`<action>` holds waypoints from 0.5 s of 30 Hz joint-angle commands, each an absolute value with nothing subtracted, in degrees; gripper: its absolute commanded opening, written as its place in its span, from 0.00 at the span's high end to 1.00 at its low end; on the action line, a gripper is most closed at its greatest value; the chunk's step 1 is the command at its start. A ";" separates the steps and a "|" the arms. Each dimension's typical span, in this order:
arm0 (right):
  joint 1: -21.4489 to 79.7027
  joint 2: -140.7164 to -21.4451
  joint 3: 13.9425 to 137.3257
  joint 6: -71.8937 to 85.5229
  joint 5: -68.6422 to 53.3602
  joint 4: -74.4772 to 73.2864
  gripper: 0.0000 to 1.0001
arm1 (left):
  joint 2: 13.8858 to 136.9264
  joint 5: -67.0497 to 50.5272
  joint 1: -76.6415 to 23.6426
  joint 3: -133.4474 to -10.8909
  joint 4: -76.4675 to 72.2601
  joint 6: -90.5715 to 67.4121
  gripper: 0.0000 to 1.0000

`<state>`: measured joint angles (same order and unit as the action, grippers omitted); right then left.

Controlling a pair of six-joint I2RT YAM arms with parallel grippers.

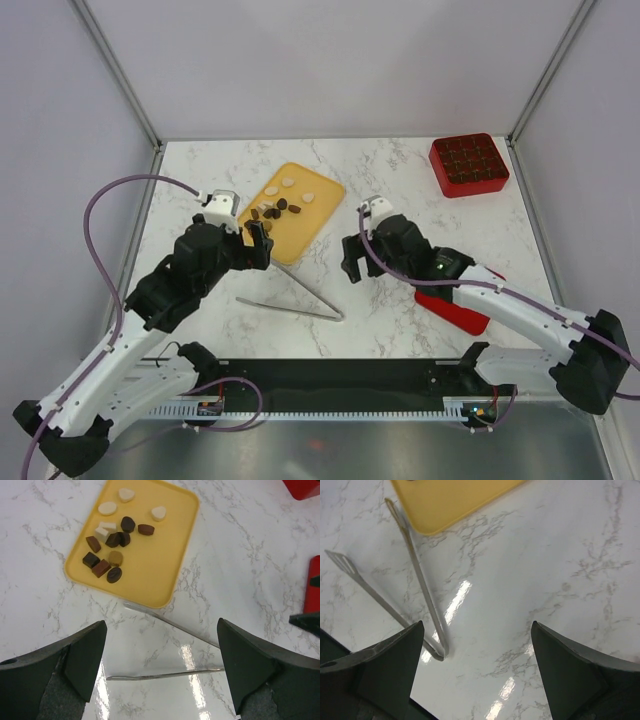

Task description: Pack the chocolate

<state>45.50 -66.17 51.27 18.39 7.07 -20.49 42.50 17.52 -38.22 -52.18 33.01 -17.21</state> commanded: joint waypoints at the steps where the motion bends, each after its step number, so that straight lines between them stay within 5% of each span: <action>1: 50.53 -69.68 53.97 13.90 6.41 -13.28 0.03 | 43.59 16.01 -33.41 -54.75 33.22 -20.91 0.00; 15: 62.66 -85.69 53.26 0.53 4.84 -0.62 0.02 | 48.08 0.70 -12.92 -54.15 39.73 -23.64 0.00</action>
<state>61.78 -83.90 51.79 4.62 5.78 -5.72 48.34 3.70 -13.76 -54.06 38.94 -21.85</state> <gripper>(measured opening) 0.979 0.993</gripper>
